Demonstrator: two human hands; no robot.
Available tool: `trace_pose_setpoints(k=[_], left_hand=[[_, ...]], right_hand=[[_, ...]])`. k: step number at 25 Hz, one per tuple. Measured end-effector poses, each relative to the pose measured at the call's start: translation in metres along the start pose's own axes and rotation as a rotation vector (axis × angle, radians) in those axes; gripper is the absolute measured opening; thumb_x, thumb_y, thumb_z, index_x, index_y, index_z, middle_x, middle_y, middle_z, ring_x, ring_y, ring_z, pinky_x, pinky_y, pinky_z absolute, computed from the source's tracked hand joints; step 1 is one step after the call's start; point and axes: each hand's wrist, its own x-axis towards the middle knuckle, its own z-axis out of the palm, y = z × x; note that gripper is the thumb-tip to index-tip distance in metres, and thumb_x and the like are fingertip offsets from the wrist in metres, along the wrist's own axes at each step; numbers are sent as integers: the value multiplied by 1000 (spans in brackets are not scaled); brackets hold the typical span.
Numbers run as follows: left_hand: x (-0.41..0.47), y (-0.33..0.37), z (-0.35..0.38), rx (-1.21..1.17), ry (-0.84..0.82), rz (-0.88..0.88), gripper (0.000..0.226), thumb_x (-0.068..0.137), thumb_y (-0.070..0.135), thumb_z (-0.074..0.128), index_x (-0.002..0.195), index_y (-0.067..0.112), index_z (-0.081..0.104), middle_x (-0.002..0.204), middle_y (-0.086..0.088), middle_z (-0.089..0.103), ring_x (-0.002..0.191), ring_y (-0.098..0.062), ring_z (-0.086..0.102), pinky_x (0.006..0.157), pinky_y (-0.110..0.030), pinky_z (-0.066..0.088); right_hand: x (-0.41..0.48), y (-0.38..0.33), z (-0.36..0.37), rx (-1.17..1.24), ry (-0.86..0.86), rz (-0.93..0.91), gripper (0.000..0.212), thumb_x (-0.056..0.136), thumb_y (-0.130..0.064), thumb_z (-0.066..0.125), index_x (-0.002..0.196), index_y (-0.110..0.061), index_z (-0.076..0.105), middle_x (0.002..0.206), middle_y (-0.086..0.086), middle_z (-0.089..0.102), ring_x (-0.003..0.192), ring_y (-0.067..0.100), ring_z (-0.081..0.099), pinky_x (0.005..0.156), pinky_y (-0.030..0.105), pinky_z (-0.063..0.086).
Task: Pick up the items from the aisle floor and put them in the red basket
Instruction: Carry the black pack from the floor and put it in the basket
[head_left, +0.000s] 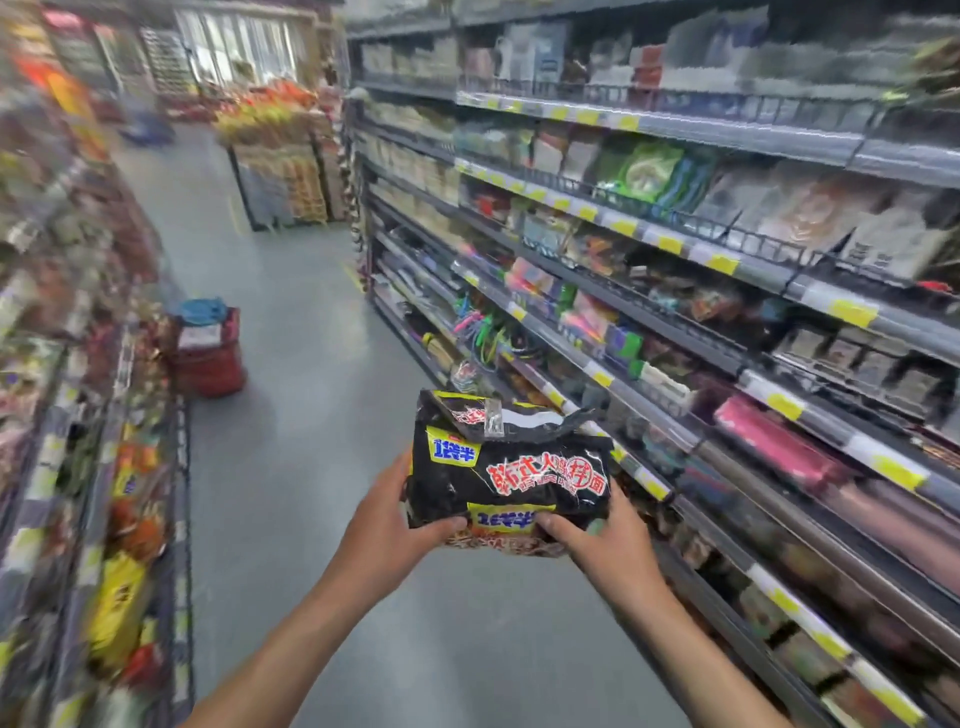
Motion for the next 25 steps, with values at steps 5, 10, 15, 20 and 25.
trace_pose_setpoints(k=[5,10,15,20,25], left_hand=[[47,-50,-71,5,116,-52,75,73,18,89,125,54,50,116,26,66,106,14,58,75,-1,41],[111,-93,-103,-6,208,-112,73,75,21,88,135,40,52,123,19,65,109,11,58,76,-2,43],[193,-124,-116,24,283,-163,77,75,25,89,138,45,49,125,21,64,113,5,58,78,-6,44],[272,-140,-131,-13,434,-241,67,74,23,90,130,37,56,120,16,66,109,4,60,73,-5,48],[328,-175,-164,-30,557,-319,69,76,22,88,134,37,54,119,20,66,109,3,60,71,-7,49]], right_hand=[[69,-24,93,-2,-124,-46,51,77,-20,91,115,-36,61,108,-26,69,97,-20,61,77,2,43],[156,-30,154,-1,-221,-71,51,76,-27,91,118,-34,63,110,-22,72,103,-10,64,87,18,49],[256,-26,201,-3,-307,-120,54,77,-27,91,118,-38,59,110,-28,68,104,-16,61,81,5,45],[367,-38,250,-24,-422,-171,51,75,-26,92,115,-32,61,105,-24,68,98,-15,60,80,19,48],[444,-50,322,-32,-540,-171,49,76,-24,92,114,-31,61,106,-14,70,100,8,66,85,29,52]])
